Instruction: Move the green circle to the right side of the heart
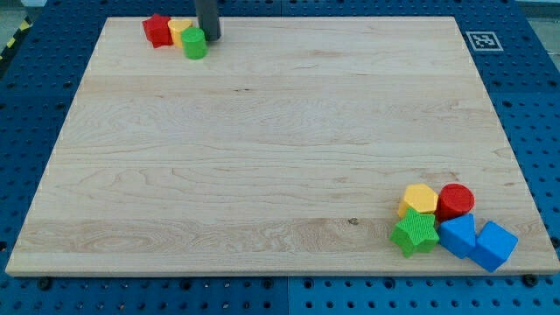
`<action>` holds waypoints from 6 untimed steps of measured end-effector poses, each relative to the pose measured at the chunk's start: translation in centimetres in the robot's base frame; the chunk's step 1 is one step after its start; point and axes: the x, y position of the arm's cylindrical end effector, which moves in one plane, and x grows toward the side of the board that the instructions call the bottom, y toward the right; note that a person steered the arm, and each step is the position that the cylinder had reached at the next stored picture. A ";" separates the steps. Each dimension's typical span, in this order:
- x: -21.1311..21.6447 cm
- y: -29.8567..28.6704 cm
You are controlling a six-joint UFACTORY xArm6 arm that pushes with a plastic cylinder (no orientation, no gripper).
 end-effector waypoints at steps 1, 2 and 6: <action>-0.8 1.2; 0.1 5.7; 12.3 -8.3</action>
